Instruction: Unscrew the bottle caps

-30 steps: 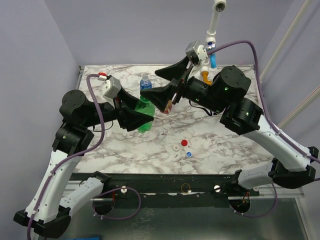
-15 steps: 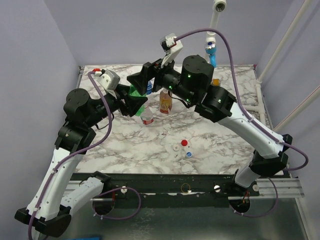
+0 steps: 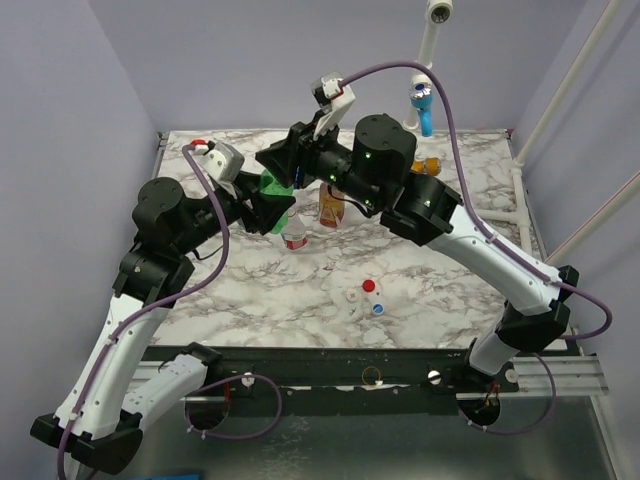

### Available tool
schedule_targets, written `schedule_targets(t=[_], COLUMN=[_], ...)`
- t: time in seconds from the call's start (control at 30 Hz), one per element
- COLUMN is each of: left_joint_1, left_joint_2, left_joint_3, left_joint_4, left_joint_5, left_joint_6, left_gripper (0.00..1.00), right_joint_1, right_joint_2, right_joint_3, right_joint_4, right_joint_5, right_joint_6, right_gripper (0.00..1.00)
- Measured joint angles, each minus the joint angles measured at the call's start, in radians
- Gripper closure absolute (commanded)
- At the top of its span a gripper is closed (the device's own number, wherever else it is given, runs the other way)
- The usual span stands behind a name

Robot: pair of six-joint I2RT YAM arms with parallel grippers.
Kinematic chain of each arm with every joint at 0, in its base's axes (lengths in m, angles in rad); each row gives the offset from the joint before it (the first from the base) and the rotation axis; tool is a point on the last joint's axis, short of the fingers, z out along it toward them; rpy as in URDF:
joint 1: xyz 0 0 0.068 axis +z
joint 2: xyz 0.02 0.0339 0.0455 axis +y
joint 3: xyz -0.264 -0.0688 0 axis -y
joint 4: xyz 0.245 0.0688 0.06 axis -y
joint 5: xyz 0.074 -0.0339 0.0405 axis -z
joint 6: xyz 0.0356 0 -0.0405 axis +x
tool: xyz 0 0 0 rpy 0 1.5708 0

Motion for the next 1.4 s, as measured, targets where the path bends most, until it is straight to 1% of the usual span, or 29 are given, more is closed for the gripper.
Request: schedule_targets(t=[0.03,0.13,0.2,0.27,0.37,0.47,0.53,0.6,0.63,0.67,0.73,0.77,0.83,0.9,0.93,0.97,1.0,1.03,1.07,1.1,1.13,1.27,1.4], left_joint_1=[0.000,0.000,0.000,0.000,0.002,0.003,0.003,-0.001,-0.003,-0.006,-0.010,-0.010,-0.010,-0.009,-0.009,-0.009,-0.010,-0.010,-0.010,-0.009,-0.007,-0.002,-0.002], left_joint_2=[0.000,0.000,-0.002,-0.002,-0.003,-0.014,-0.021,-0.020,-0.019,-0.018,-0.015,-0.014,-0.011,-0.006,-0.002,-0.001,-0.001,-0.002,-0.003,-0.005,-0.006,-0.002,0.001], left_joint_3=[-0.002,-0.003,-0.003,-0.003,-0.003,-0.002,0.003,0.018,0.027,0.035,0.044,0.044,0.044,0.044,0.043,0.042,0.040,0.039,0.039,0.037,0.035,0.029,0.021], left_joint_4=[-0.001,-0.001,-0.001,-0.001,-0.001,0.005,0.011,0.024,0.042,0.047,0.069,0.073,0.070,0.069,0.069,0.068,0.068,0.067,0.063,0.057,0.046,0.010,-0.001], left_joint_5=[0.000,0.001,0.002,0.008,0.042,0.158,0.276,0.426,0.543,0.563,0.681,0.712,0.760,0.777,0.779,0.781,0.781,0.777,0.758,0.738,0.700,0.504,0.294], left_joint_6=[0.000,0.000,0.000,-0.001,-0.008,-0.033,-0.063,-0.108,-0.145,-0.152,-0.195,-0.208,-0.223,-0.227,-0.226,-0.224,-0.222,-0.218,-0.212,-0.208,-0.198,-0.143,-0.082], left_gripper=[1.00,1.00,1.00,1.00,1.00,1.00,1.00,1.00,1.00,1.00,1.00,1.00,1.00,1.00,1.00,1.00,1.00,1.00,1.00,1.00,1.00,1.00,1.00], right_joint_1=[0.000,0.000,0.000,0.000,-0.002,-0.006,-0.008,-0.008,-0.006,-0.004,0.000,0.001,0.001,0.000,-0.001,-0.002,-0.002,-0.002,-0.002,-0.002,-0.002,0.002,0.002], right_joint_2=[0.000,0.000,0.000,0.000,-0.017,-0.076,-0.140,-0.202,-0.227,-0.245,-0.262,-0.264,-0.264,-0.267,-0.272,-0.277,-0.279,-0.280,-0.280,-0.281,-0.283,-0.275,-0.213], right_joint_3=[-0.001,-0.001,-0.001,-0.001,-0.013,-0.064,-0.121,-0.173,-0.189,-0.199,-0.209,-0.213,-0.222,-0.232,-0.239,-0.245,-0.249,-0.249,-0.249,-0.249,-0.249,-0.206,-0.104], right_joint_4=[0.000,-0.001,-0.001,-0.001,-0.001,0.004,0.020,0.044,0.052,0.060,0.073,0.077,0.086,0.093,0.095,0.095,0.095,0.095,0.095,0.097,0.103,0.100,0.067], right_joint_5=[-0.003,-0.008,-0.014,-0.025,-0.071,-0.185,-0.306,-0.436,-0.497,-0.554,-0.646,-0.684,-0.732,-0.754,-0.755,-0.755,-0.754,-0.749,-0.735,-0.715,-0.684,-0.450,-0.201], right_joint_6=[0.002,0.002,0.002,-0.003,-0.029,-0.069,-0.095,-0.108,-0.111,-0.113,-0.117,-0.116,-0.115,-0.114,-0.115,-0.116,-0.116,-0.116,-0.118,-0.113,-0.108,-0.109,-0.091], right_gripper=[0.68,0.82,0.90,0.94,0.94,0.95,0.96,0.97,0.98,0.98,0.99,0.99,0.99,0.99,0.92,0.77,0.53,0.33,0.16,0.06,0.00,0.00,0.00])
